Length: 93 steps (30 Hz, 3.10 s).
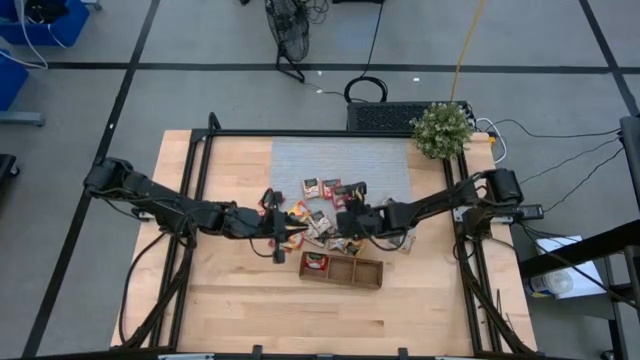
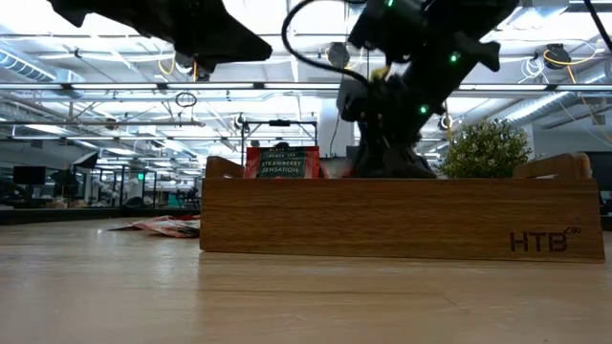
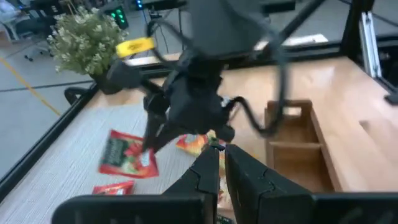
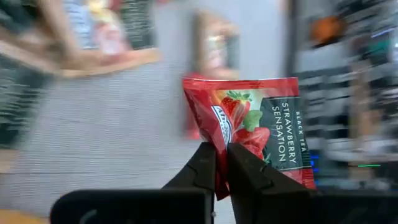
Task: Pick & Place Tea
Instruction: Put the red tea bag into the left section of the wooden organizer
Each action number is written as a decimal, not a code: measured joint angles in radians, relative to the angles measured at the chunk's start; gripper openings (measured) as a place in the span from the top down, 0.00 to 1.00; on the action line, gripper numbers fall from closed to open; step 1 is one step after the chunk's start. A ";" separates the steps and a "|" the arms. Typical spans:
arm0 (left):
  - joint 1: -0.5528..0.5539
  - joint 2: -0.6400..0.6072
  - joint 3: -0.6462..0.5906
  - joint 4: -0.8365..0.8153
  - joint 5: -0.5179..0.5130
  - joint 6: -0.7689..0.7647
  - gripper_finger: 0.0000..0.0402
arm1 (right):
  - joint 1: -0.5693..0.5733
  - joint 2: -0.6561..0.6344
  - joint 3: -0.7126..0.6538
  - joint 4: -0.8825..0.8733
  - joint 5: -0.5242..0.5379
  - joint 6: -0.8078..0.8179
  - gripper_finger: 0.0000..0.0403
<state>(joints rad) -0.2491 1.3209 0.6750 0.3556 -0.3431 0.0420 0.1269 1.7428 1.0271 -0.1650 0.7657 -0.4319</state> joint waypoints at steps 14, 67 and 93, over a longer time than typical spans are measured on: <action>0.229 0.021 0.000 -0.015 -0.033 -0.529 0.63 | 0.046 0.000 -0.133 0.673 0.138 -0.521 0.97; 0.274 0.069 -0.001 0.150 0.247 0.009 0.99 | 0.052 -0.041 -0.189 0.673 0.043 -0.016 0.70; -0.057 0.223 -0.115 0.426 0.296 0.159 1.00 | 0.036 -0.522 -0.598 0.880 0.041 0.210 0.74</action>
<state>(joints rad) -0.3058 1.5435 0.5596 0.7812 -0.0476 0.2012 0.1627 1.2209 0.4294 0.7153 0.8070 -0.2218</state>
